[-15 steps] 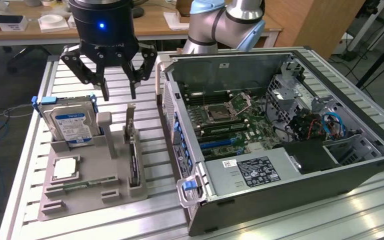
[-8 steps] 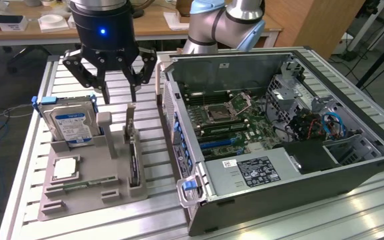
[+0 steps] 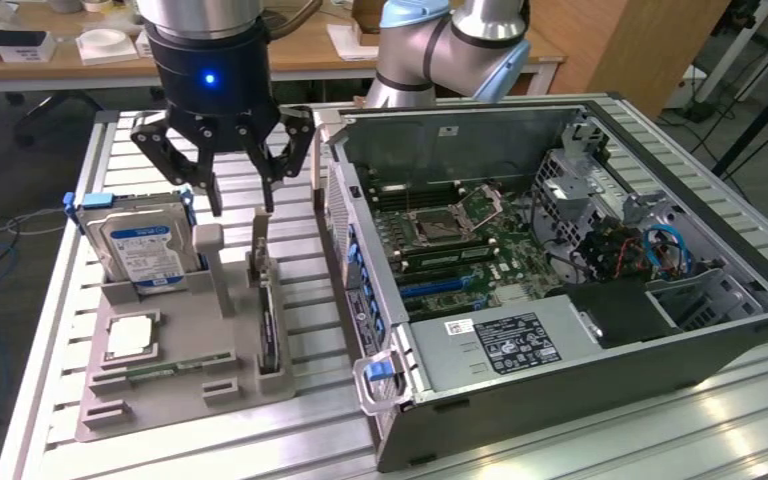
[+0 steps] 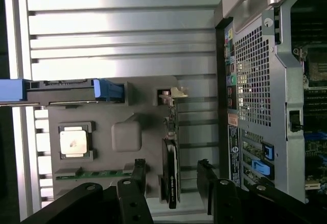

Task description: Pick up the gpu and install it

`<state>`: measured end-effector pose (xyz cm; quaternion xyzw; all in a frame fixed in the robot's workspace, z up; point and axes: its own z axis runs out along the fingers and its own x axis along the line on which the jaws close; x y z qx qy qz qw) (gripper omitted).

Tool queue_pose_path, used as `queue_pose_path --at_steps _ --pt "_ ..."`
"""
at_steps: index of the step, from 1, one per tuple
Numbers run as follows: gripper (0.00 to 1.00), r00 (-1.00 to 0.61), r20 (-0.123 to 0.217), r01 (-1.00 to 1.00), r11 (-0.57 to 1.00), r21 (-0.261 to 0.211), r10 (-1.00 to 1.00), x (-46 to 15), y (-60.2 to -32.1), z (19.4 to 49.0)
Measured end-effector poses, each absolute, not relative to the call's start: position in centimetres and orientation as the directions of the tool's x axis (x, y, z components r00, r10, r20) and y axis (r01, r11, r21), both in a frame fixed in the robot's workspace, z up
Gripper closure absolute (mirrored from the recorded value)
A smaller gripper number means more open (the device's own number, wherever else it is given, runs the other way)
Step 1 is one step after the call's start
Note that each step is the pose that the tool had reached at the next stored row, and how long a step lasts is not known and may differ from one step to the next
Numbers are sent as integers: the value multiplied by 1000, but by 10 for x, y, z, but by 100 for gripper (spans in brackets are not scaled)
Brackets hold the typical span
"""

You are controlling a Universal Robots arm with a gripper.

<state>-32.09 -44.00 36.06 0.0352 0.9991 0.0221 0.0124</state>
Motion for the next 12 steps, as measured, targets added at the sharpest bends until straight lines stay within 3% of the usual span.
queue_pose_path --at_steps 12 --pt "47 -997 -23 70 997 45 71 -321 -440 342"
